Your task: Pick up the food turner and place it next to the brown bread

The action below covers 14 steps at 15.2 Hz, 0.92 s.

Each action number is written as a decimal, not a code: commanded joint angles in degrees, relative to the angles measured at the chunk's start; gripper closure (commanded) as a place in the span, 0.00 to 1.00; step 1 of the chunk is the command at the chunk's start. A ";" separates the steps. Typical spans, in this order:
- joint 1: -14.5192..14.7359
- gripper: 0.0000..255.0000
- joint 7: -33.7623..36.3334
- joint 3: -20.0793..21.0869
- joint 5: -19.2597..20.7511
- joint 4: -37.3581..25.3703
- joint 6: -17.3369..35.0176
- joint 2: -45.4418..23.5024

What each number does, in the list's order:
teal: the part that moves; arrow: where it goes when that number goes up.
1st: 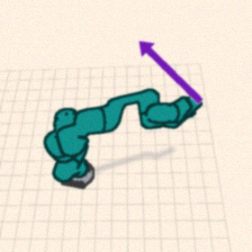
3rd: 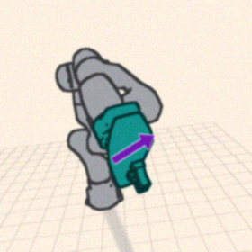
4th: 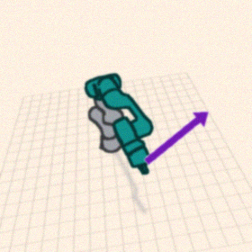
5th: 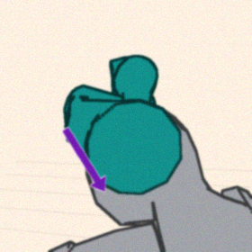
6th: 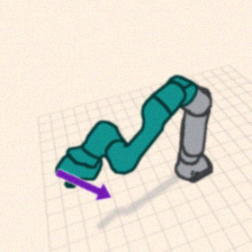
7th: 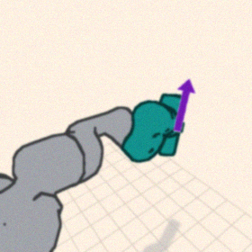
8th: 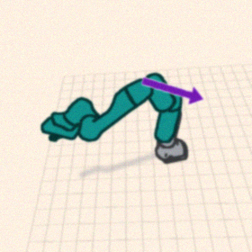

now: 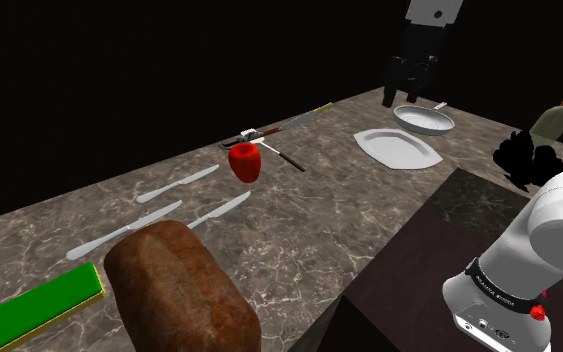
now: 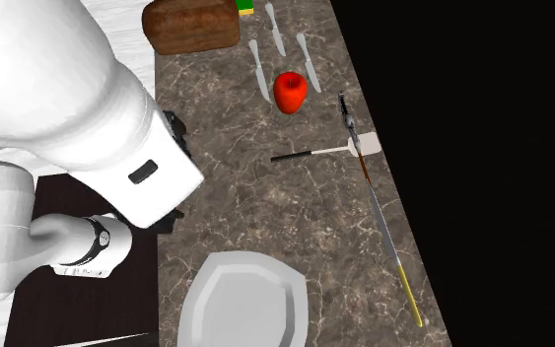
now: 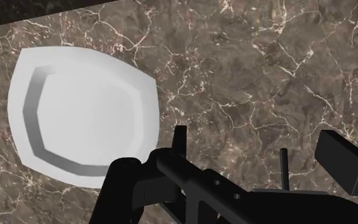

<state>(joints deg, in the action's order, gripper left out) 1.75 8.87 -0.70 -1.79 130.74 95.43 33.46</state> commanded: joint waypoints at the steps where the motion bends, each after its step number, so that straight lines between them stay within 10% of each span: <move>1: 0.46 0.00 0.08 0.55 -0.21 -1.29 2.31 -3.63; 14: 2.95 0.00 1.01 3.86 0.19 -15.60 14.33 -30.82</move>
<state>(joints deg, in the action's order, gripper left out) 4.61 9.97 3.03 -1.78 116.94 109.33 4.91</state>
